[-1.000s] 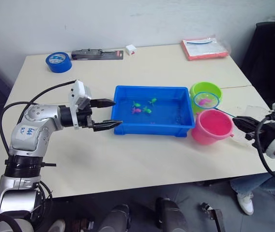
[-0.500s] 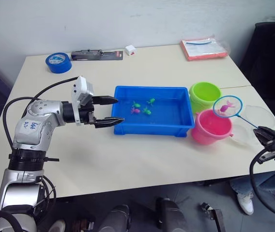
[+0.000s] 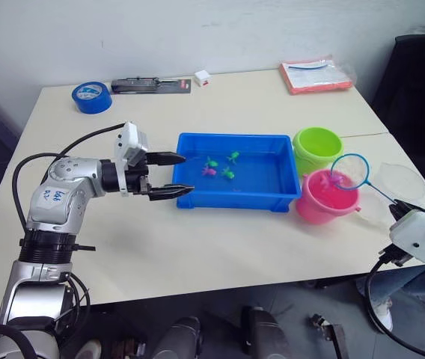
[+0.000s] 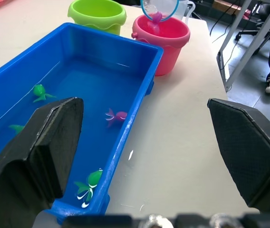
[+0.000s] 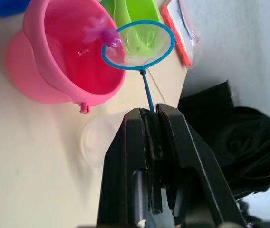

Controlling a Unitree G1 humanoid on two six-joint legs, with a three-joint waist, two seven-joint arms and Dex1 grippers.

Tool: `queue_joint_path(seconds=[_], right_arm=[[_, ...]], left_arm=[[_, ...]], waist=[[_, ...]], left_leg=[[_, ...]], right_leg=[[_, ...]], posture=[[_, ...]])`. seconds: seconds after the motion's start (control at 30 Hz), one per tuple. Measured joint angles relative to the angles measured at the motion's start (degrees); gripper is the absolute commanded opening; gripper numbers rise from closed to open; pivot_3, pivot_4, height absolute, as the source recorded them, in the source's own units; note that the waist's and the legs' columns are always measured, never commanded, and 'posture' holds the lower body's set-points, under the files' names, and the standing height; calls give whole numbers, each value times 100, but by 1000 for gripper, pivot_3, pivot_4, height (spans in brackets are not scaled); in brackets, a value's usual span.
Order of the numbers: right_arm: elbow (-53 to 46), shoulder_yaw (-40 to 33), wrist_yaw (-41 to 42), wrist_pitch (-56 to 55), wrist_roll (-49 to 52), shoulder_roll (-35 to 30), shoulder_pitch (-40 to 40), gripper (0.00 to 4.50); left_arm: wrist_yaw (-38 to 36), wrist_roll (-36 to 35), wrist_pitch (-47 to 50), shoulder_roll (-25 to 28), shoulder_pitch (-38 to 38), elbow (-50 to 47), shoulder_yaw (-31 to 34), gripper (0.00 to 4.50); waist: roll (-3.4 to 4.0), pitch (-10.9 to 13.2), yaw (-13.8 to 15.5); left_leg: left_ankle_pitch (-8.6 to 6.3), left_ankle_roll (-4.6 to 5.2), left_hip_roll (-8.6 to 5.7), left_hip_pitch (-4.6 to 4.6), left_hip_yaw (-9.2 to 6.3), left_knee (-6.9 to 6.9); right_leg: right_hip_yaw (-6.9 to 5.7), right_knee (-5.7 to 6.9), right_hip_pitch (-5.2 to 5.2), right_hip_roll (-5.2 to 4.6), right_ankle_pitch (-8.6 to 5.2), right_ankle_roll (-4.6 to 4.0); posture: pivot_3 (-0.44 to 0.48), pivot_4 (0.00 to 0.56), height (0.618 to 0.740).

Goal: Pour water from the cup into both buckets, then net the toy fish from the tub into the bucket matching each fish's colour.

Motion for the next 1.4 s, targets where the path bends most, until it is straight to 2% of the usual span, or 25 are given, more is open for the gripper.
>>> queue_joint_path(seconds=[0.27, 0.43, 0.53, 0.67, 0.77, 0.87, 0.97, 1.03, 1.07, 1.4], right_arm=[[491, -20, 284, -1103, -724, -40, -224, 790], [383, -105, 581, -767, -287, 144, -900, 790], [73, 13, 866, 43, 405, 184, -1589, 790], [-183, 597, 1093, 1659, 1534, 158, -2985, 790], [-137, 1072, 1227, 2781, 2115, 73, -3673, 790], [197, 1876, 1441, 3907, 2647, -120, -4770, 790], [631, 2719, 1766, 4393, 2816, -396, -5541, 790], [880, 3027, 1913, 4237, 2772, -457, -5728, 790], [1125, 3324, 2007, 3817, 2586, -472, -5884, 790], [2136, 4262, 2401, 1327, 1426, -479, -6059, 790]], left_arm=[[-30, 0, -5, -11, 0, -1, 0, 4500], [-13, 0, -2, -16, 11, -13, 0, 4500], [61, 1, 11, 12, 51, -46, 13, 4500], [240, -3, 91, 189, 254, -222, 170, 4500], [353, -9, 166, 336, 418, -293, 324, 4500], [494, -53, 388, 513, 687, -545, 524, 4500], [571, -167, 679, 792, 992, -849, 768, 4500], [589, -253, 780, 885, 1181, -999, 906, 4500], [640, -287, 847, 901, 1332, -1148, 1025, 4500], [975, -554, 1132, 896, 1812, -1818, 1364, 4500]], waist=[[0, 0, -2], [0, 0, -7], [0, 0, -30], [0, 0, -42], [0, 0, -11], [1, 0, -16], [2, 1, -22], [2, 1, -7], [2, 1, -13], [2, 1, -24]], left_leg=[[0, 0, 1, 1, 1, 0], [0, -1, 5, 1, 1, 1], [-2, -4, 12, 3, 2, 1], [-6, -11, 24, 2, 2, 3], [-7, -13, 27, -3, -6, 3], [-7, -12, 25, -5, -3, 5], [-10, -15, 34, -7, -7, -3], [-13, -14, 34, -10, -9, -7], [-14, -14, 33, -13, -9, -5], [-19, -10, 35, -14, 4, 0]], right_leg=[[0, 1, 0, 1, 0, 0], [4, 2, 0, -3, 0, 0], [8, 2, 0, -2, 0, 0], [14, 3, 0, 2, 0, -1], [14, 3, 0, 3, -1, -3], [13, -1, 0, 0, 1, -6], [13, -1, -3, 5, 1, -8], [9, -2, -5, 4, 0, -10], [5, -3, -6, 4, 0, -10], [-4, -1, -11, 9, 0, -10]], posture=[[0, 150, 740], [0, 150, 740], [0, 150, 740], [0, 150, 740], [0, 150, 740], [0, 150, 740], [0, 150, 740], [0, 150, 740], [0, 150, 740], [0, 150, 740]])
